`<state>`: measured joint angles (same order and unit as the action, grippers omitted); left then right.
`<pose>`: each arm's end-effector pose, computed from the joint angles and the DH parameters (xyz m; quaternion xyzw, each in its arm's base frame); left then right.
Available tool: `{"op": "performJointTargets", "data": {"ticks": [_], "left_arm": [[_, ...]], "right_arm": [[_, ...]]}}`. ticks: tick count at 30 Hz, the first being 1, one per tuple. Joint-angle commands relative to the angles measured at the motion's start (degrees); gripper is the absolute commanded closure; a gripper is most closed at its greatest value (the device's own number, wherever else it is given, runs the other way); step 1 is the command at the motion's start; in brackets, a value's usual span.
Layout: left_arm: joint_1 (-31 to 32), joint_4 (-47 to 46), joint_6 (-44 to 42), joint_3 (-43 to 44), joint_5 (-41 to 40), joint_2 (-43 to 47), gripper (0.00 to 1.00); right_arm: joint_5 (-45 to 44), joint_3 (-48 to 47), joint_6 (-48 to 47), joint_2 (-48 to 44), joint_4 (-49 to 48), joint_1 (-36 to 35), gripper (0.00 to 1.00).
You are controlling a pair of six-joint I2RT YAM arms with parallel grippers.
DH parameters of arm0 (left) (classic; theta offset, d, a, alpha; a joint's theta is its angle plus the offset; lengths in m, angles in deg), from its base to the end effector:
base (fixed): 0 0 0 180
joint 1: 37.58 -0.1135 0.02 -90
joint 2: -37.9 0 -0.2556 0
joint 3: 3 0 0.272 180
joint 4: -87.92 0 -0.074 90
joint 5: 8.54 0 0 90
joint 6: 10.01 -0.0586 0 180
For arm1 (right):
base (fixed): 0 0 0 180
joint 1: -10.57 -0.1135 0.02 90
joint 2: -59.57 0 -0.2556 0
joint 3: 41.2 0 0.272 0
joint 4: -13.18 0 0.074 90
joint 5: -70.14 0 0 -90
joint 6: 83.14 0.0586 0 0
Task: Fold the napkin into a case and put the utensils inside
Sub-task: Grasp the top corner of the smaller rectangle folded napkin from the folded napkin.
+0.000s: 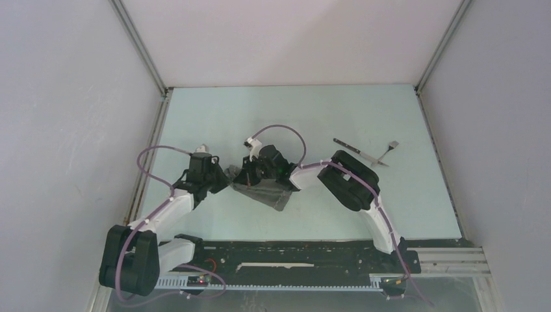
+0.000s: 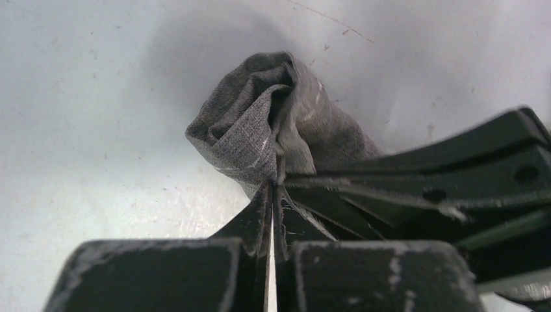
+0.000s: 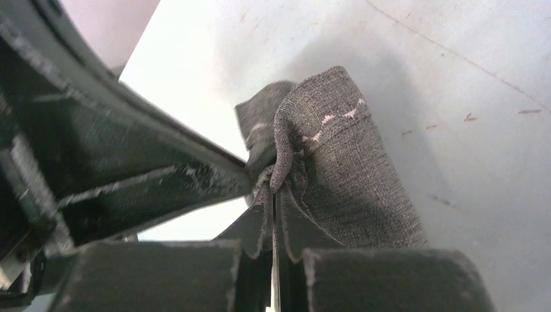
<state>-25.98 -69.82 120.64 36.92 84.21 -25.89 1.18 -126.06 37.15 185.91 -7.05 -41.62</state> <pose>0.2421 -0.0526 0.1372 -0.2239 0.8999 -0.1844 0.3255 0.2869 0.4041 0.0926 -0.2554 0.7771 0.4793 0.3181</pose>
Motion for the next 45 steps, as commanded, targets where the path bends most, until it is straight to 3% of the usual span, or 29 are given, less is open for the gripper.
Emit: {"op": "performJointTargets", "data": {"ticks": [1,6,9,10,13,17,27,31,35,45], "left_arm": [[-0.2,-1.5,-1.0,-0.1,3.7,2.2,1.0],[-0.2,-2.4,-0.3,1.6,5.4,0.7,1.0],[-0.2,-2.8,0.7,1.7,5.2,0.1,1.0],[-0.3,-1.8,0.7,2.0,4.5,-0.2,1.0],[-0.7,0.6,0.7,1.9,2.4,0.1,1.0],[-1.4,1.2,1.4,-0.9,0.3,2.2,1.0],[-1.6,4.0,0.5,-3.0,-1.8,7.6,0.98],[-1.6,9.8,-0.1,-2.0,-8.0,13.1,0.73],[-1.6,14.0,0.5,0.9,-12.6,11.6,0.64],[-1.6,10.9,-0.1,4.6,-10.8,-0.2,0.69]], "right_arm": [[1.8,-5.3,4.2,3.0,-1.5,-0.4,1.0],[1.8,-8.5,6.6,7.4,-1.1,-2.5,0.99],[4.3,-11.8,8.1,11.2,0.9,-2.9,0.93],[4.7,-10.5,8.7,11.0,-0.2,-2.8,0.89],[7.1,-5.2,10.9,6.8,-2.8,-0.9,0.63],[11.6,-0.4,13.0,1.6,-4.3,2.5,0.55],[16.2,0.8,17.3,-0.1,-7.1,3.8,0.53],[16.2,-1.3,17.1,-0.8,-4.6,4.2,0.58],[15.3,-5.9,16.9,0.8,-1.7,3.9,0.67],[15.2,-13.2,17.5,5.7,1.7,3.2,0.67]]}}
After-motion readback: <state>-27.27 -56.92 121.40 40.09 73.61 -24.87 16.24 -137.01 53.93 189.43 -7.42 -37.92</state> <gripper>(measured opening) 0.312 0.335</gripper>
